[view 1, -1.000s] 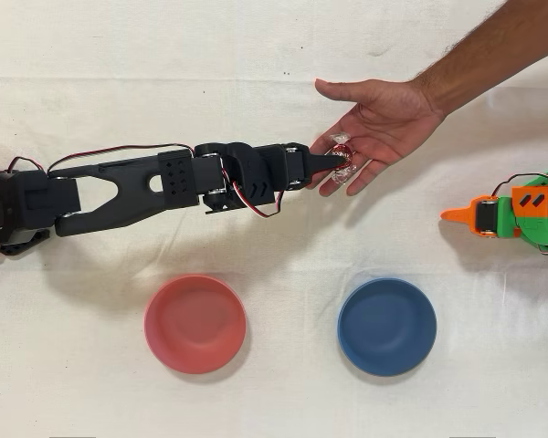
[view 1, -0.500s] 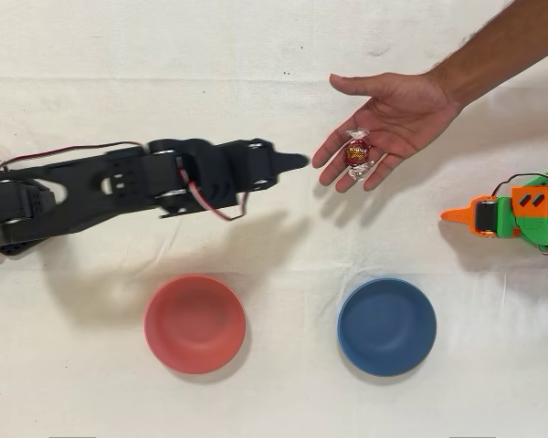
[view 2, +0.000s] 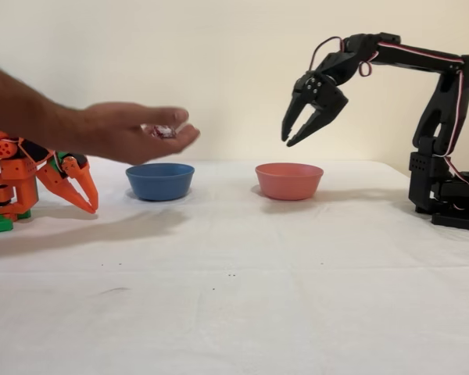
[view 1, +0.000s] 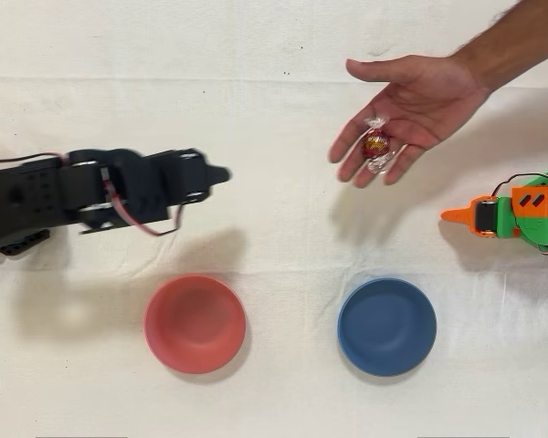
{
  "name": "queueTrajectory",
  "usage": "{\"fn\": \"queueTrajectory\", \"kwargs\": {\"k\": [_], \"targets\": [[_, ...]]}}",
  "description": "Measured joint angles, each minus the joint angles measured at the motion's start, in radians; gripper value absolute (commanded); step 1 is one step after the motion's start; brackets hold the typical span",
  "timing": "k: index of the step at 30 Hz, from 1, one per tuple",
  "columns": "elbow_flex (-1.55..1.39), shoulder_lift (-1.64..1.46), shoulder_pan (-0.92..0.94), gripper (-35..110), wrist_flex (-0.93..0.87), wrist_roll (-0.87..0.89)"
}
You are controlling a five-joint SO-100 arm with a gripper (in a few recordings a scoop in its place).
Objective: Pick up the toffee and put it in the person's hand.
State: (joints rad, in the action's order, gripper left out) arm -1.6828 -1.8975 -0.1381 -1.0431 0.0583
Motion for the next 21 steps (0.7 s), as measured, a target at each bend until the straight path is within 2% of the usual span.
{"fn": "queueTrajectory", "kwargs": {"k": [13,21], "targets": [[-0.515,-0.543,0.117,0,-0.017,-0.008],[-0.787,-0.825,0.16,0,0.046,0.021]]}}
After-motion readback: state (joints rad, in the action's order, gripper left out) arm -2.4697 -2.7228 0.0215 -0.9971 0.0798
